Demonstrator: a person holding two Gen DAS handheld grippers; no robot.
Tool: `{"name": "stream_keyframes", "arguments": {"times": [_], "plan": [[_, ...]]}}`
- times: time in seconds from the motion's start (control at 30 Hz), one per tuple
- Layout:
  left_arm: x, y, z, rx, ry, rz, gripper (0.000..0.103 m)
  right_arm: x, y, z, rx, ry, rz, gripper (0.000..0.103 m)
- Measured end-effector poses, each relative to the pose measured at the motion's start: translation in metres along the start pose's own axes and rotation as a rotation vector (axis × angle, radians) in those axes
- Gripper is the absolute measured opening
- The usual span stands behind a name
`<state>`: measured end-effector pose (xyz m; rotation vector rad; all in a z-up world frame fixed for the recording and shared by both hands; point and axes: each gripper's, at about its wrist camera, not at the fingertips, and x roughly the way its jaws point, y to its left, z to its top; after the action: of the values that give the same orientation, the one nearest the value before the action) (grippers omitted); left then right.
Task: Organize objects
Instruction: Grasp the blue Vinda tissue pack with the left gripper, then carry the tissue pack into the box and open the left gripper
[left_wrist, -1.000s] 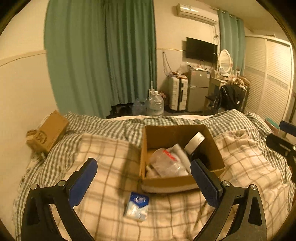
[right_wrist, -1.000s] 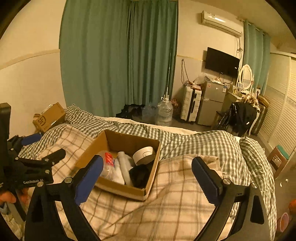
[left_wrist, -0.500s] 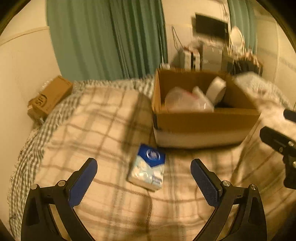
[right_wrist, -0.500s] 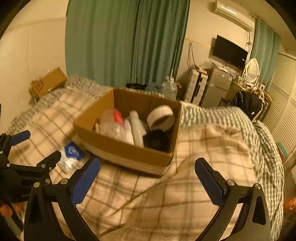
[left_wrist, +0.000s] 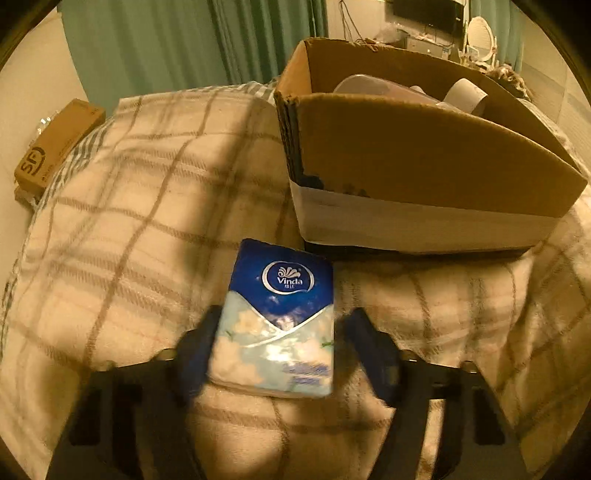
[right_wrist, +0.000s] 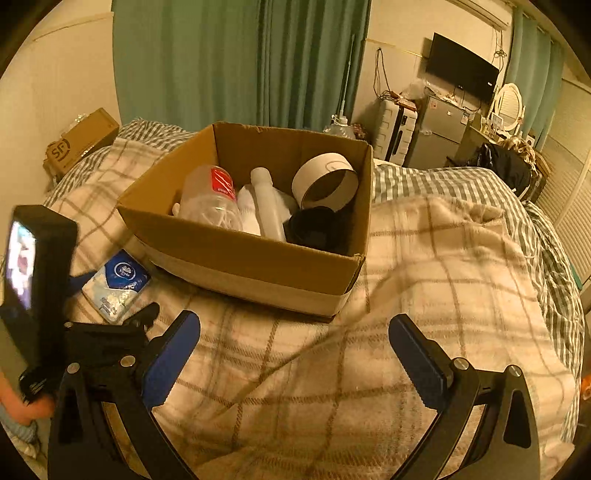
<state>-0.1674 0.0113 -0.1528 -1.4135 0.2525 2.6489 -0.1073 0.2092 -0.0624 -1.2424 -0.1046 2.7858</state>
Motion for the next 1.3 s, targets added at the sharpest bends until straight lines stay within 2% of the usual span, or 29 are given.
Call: {"name": "stream_keyframes", "arguments": {"times": [0.03, 0.27, 0.53, 0.67, 0.9, 1.13, 1.3], "plan": [[-0.002, 0.000, -0.002, 0.003, -0.003, -0.016, 0.051, -0.001, 0.000, 0.000, 0.001, -0.002, 0.001, 0.102], [-0.035, -0.014, -0.021, 0.044, -0.013, -0.062, 0.050, -0.007, -0.005, -0.003, 0.030, -0.007, 0.003, 0.102], [-0.106, -0.016, -0.040, 0.014, -0.077, -0.130, 0.050, -0.044, -0.004, -0.017, 0.011, -0.033, -0.006, 0.102], [-0.131, -0.018, -0.035, 0.017, -0.134, -0.143, 0.050, -0.065, -0.008, -0.023, 0.005, -0.045, 0.001, 0.102], [-0.170, -0.021, 0.002, 0.035, -0.230, -0.199, 0.050, -0.105, -0.024, -0.003, 0.007, -0.117, 0.008, 0.102], [-0.176, -0.033, 0.071, 0.071, -0.290, -0.221, 0.050, -0.124, -0.047, 0.056, 0.008, -0.195, -0.004, 0.102], [-0.160, -0.047, 0.118, 0.089, -0.309, -0.207, 0.050, -0.111, -0.061, 0.108, 0.009, -0.204, -0.014, 0.102]]}}
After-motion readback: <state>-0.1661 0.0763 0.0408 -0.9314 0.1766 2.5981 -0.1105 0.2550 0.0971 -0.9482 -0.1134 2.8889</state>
